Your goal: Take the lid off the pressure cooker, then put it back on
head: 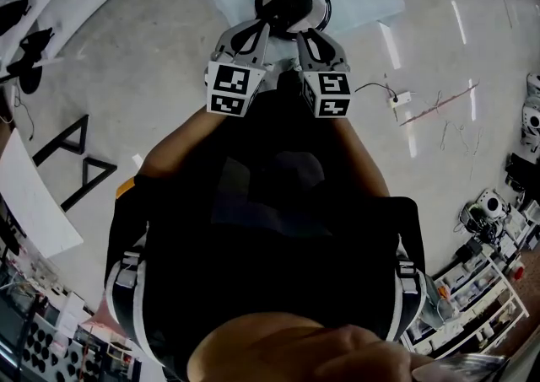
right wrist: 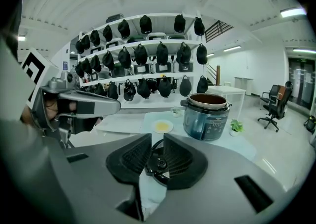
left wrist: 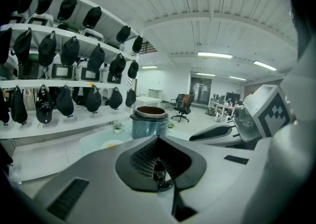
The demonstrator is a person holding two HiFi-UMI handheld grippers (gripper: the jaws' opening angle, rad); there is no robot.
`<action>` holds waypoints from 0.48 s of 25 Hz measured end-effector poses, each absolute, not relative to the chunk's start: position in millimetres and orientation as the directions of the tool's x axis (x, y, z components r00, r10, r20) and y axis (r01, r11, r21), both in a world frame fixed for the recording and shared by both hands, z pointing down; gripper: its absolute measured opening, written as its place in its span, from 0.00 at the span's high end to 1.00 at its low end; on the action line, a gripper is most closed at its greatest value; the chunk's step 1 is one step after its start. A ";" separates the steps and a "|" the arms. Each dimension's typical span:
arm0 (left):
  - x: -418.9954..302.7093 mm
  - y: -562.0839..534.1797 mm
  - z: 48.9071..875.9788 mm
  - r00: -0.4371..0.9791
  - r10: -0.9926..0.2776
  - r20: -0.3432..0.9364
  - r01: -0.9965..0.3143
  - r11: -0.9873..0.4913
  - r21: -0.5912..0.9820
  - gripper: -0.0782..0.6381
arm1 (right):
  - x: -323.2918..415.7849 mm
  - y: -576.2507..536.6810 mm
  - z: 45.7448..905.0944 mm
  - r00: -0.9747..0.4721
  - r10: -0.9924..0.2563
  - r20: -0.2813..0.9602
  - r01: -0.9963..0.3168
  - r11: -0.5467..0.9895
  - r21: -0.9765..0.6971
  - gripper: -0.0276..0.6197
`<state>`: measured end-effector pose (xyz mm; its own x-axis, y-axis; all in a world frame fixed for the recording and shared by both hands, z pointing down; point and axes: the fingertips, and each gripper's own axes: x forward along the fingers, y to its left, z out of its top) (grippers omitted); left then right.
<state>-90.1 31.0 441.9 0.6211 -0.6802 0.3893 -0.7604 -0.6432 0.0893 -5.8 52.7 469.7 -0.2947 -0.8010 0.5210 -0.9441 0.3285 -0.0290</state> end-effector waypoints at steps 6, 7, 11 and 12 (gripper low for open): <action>-84.1 11.2 449.0 0.587 -0.701 0.406 -0.787 -0.611 0.083 0.88 | 3.3 30.2 481.6 -0.321 -0.777 0.541 -0.928 0.372 -0.015 0.78; -81.8 7.3 451.1 0.581 -0.702 0.412 -0.791 -0.606 0.083 0.88 | 5.3 24.9 484.2 -0.326 -0.771 0.546 -0.924 0.381 -0.014 0.77; -73.8 -10.6 462.8 0.545 -0.712 0.443 -0.816 -0.572 0.083 0.88 | 12.5 1.8 496.9 -0.353 -0.738 0.575 -0.908 0.419 -0.020 0.72; -71.4 -15.0 466.4 0.534 -0.714 0.453 -0.823 -0.562 0.084 0.88 | 15.5 -4.6 500.8 -0.359 -0.730 0.581 -0.904 0.426 -0.024 0.71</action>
<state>-71.4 -15.0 466.4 0.5337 -0.7143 0.4527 -0.8231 -0.5616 0.0843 15.5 -4.6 500.8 -0.3595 -0.7299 0.5814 -0.9043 0.4262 -0.0240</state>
